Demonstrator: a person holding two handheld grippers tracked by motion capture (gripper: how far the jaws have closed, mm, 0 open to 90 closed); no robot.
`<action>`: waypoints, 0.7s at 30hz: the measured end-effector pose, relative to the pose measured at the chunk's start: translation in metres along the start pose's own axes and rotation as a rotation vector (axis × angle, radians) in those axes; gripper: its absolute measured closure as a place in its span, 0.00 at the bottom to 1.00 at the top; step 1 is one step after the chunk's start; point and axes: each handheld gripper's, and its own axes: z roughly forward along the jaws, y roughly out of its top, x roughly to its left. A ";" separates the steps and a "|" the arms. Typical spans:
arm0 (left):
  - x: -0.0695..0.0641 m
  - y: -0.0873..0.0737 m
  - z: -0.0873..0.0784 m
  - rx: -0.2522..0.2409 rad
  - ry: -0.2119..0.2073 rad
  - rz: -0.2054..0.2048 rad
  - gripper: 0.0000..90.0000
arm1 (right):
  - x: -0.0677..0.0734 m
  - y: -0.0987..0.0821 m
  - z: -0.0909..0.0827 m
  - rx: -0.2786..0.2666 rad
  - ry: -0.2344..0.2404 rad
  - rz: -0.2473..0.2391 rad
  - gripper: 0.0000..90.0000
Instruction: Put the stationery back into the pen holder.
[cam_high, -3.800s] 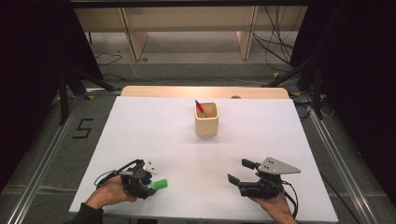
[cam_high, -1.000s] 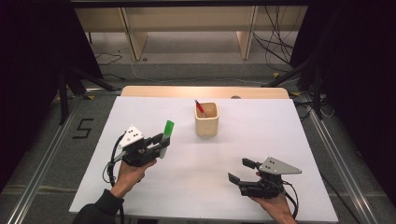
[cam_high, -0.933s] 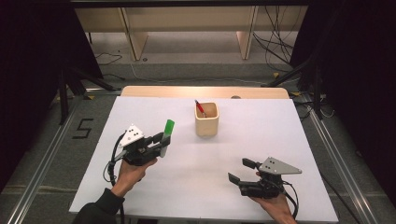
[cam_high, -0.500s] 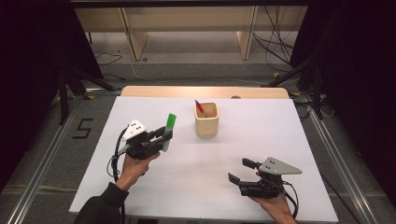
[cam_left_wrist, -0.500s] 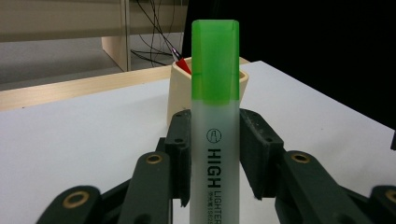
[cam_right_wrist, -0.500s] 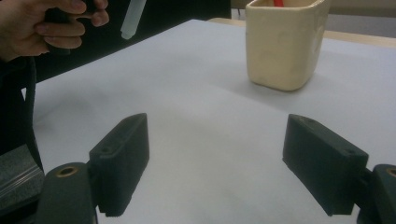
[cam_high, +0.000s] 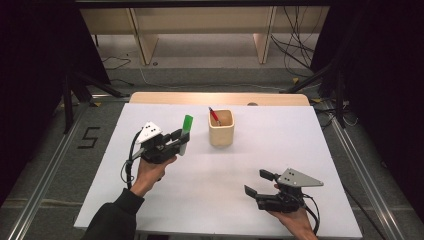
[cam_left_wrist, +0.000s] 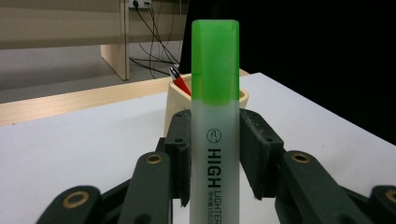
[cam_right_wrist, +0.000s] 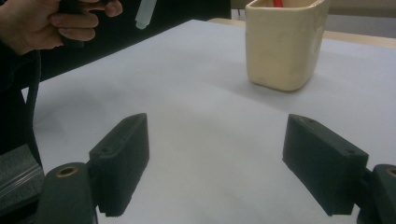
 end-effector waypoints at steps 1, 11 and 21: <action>0.000 0.001 0.001 -0.005 0.000 -0.001 0.74 | 0.000 0.000 0.000 -0.001 0.000 0.000 0.26; 0.001 0.007 0.018 -0.010 0.009 -0.002 0.74 | 0.000 0.000 0.000 0.000 -0.001 0.002 0.26; -0.001 0.013 0.040 0.001 0.019 0.018 0.74 | -0.001 0.000 -0.001 -0.002 0.000 0.003 0.26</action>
